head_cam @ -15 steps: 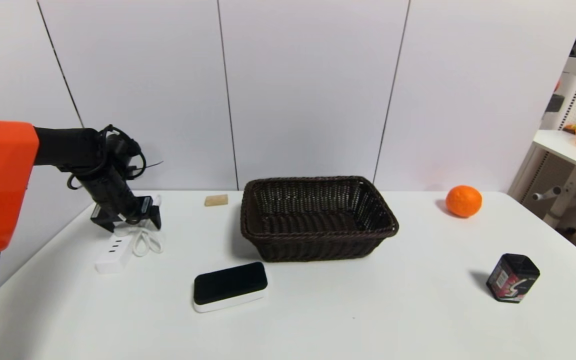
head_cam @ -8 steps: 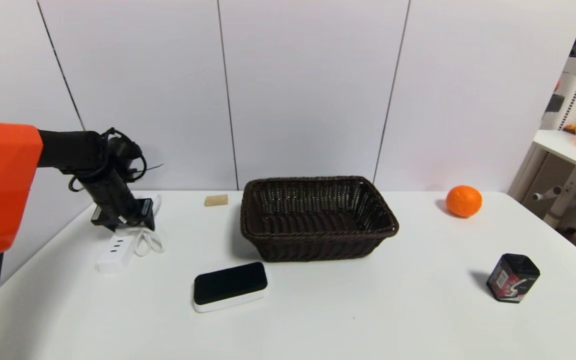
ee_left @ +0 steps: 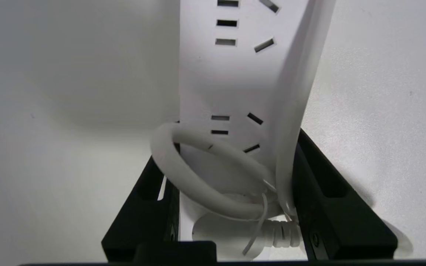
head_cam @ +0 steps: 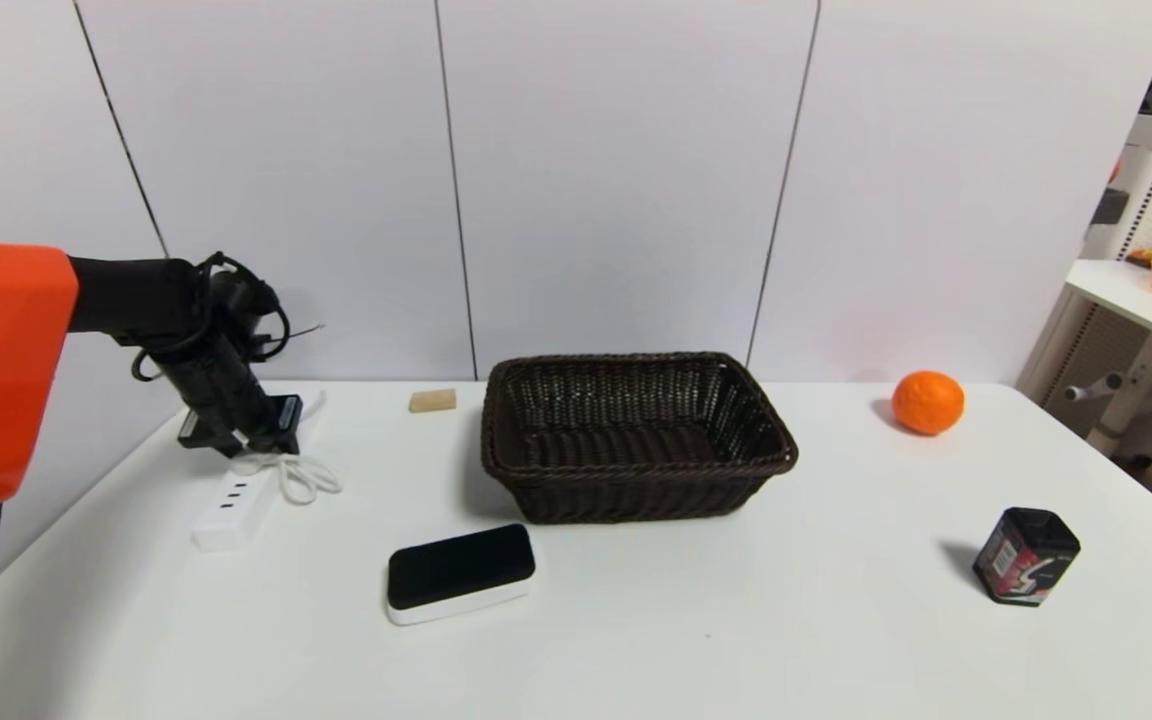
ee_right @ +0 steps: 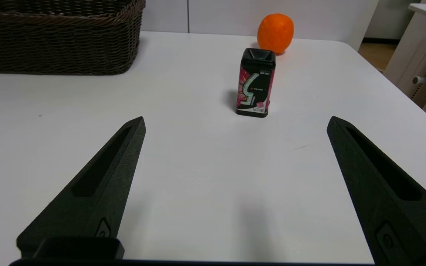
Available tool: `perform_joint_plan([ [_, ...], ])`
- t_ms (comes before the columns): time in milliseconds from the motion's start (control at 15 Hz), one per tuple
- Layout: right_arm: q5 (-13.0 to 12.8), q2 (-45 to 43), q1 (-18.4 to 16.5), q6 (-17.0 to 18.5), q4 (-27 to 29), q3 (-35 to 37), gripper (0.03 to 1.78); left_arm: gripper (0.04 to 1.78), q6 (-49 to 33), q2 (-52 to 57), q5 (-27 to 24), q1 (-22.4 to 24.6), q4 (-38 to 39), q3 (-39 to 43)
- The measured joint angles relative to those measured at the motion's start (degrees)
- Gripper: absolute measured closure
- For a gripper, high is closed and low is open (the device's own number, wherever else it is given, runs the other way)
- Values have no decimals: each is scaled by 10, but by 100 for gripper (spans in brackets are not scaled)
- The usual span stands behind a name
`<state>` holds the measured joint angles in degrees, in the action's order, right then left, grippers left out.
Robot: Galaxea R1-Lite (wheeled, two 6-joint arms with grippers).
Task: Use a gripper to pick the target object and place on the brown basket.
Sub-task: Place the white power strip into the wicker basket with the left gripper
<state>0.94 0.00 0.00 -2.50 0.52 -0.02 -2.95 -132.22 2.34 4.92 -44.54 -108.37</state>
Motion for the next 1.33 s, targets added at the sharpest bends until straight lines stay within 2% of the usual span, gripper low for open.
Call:
perform_joint_plan([
  [200,0,0,0,0,0,0,12,96,90,40,-1,-1,1,-17],
  [400,0,0,0,0,0,0,12,96,238,102,-5,-6,10,-37],
  [533,0,0,0,0,0,0,12,96,330,141,-15,-36,29,-42],
  [733,0,0,0,0,0,0,12,96,393,183,-17,-126,58,-44],
  [1067,0,0,0,0,0,0,12,96,408,206,-14,-321,105,-45],
  [1333,0,0,0,0,0,0,12,96,410,172,-7,-427,115,-44],
])
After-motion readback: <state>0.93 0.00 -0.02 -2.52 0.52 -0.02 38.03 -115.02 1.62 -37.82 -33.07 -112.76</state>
